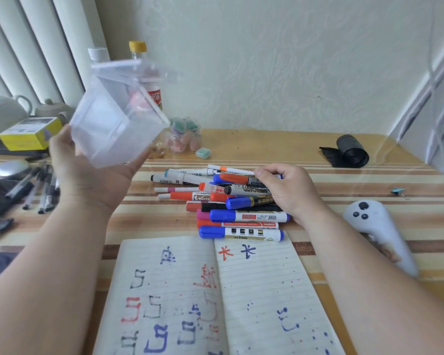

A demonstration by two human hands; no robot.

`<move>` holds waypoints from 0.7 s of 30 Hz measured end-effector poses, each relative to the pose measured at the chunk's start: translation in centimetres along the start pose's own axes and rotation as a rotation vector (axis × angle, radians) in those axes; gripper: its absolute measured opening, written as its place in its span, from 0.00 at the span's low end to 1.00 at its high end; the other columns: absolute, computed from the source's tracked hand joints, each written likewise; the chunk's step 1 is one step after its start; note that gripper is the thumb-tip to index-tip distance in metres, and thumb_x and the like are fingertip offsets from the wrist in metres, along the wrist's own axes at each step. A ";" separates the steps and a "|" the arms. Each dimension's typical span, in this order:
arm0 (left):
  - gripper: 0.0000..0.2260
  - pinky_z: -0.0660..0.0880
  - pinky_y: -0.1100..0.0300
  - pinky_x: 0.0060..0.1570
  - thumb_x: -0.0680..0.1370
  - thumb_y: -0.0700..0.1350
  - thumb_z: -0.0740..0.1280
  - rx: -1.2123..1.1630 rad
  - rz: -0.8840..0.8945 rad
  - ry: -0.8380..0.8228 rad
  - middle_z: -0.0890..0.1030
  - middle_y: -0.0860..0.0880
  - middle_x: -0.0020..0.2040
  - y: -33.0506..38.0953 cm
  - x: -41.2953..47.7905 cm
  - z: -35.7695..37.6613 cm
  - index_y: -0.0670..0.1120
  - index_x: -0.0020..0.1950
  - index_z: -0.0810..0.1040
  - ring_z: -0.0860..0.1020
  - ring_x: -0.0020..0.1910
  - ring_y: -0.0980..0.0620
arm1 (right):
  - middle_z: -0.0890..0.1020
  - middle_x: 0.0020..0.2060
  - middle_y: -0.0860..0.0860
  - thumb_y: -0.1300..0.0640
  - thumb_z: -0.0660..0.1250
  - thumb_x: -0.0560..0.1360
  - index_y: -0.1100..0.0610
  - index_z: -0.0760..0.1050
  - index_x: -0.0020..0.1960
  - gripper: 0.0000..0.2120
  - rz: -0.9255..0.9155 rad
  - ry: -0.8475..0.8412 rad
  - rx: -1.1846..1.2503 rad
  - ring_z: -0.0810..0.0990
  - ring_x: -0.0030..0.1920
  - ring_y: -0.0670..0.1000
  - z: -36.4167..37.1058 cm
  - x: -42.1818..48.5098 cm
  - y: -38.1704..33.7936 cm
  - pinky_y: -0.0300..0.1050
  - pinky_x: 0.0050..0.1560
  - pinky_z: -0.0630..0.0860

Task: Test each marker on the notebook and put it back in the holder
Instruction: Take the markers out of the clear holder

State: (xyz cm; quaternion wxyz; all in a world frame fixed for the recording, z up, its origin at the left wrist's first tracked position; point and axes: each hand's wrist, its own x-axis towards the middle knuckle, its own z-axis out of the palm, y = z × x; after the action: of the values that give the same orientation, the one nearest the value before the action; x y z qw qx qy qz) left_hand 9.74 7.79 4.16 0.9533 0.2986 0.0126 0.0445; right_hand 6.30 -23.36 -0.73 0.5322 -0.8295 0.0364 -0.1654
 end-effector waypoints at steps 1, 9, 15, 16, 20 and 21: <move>0.21 0.77 0.32 0.57 0.80 0.55 0.61 0.025 -0.023 -0.004 0.81 0.42 0.66 -0.4 0.0 0.2 0.49 0.71 0.77 0.80 0.63 0.35 | 0.85 0.42 0.41 0.53 0.72 0.78 0.52 0.85 0.47 0.05 -0.002 0.002 0.001 0.80 0.42 0.32 0.0 0.0 0.0 0.24 0.42 0.71; 0.24 0.80 0.34 0.53 0.83 0.61 0.59 0.259 -0.082 -0.182 0.80 0.41 0.67 -3.0 -1.1 3.0 0.48 0.74 0.70 0.82 0.61 0.36 | 0.85 0.42 0.41 0.54 0.72 0.78 0.52 0.85 0.47 0.04 -0.014 0.004 -0.004 0.79 0.42 0.31 0.2 0.0 -0.1 0.24 0.43 0.71; 0.29 0.64 0.34 0.73 0.81 0.52 0.64 0.089 -0.261 -0.303 0.69 0.39 0.77 -3.0 -0.3 2.4 0.44 0.80 0.63 0.70 0.74 0.33 | 0.86 0.46 0.42 0.54 0.73 0.77 0.50 0.85 0.47 0.03 -0.015 -0.011 -0.002 0.80 0.49 0.37 0.2 -0.1 -0.2 0.29 0.50 0.72; 0.30 0.61 0.34 0.74 0.80 0.50 0.64 0.080 -0.287 -0.334 0.66 0.38 0.78 -2.9 -0.2 2.2 0.43 0.80 0.61 0.67 0.75 0.32 | 0.86 0.47 0.42 0.54 0.73 0.77 0.50 0.86 0.47 0.03 -0.013 -0.013 -0.003 0.81 0.50 0.38 0.2 -0.1 -0.2 0.31 0.51 0.72; 0.41 0.56 0.34 0.75 0.75 0.43 0.70 0.032 -0.372 -0.511 0.57 0.34 0.80 -2.5 0.6 1.2 0.42 0.82 0.52 0.57 0.78 0.27 | 0.86 0.47 0.43 0.53 0.73 0.77 0.49 0.85 0.47 0.03 -0.007 -0.015 0.004 0.81 0.53 0.42 0.3 -0.1 -0.1 0.38 0.56 0.74; 0.42 0.56 0.35 0.75 0.74 0.41 0.70 0.001 -0.407 -0.553 0.56 0.32 0.80 -2.5 0.7 1.0 0.41 0.82 0.50 0.56 0.77 0.25 | 0.86 0.48 0.43 0.53 0.73 0.77 0.49 0.85 0.47 0.03 -0.006 -0.015 0.006 0.82 0.54 0.43 0.3 -0.1 -0.1 0.40 0.57 0.74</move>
State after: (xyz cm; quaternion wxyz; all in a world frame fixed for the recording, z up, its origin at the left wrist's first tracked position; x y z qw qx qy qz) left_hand 10.67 5.24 3.55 0.9098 0.2911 -0.1871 -0.2291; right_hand 6.29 -23.07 -0.78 0.5346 -0.8291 0.0292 -0.1609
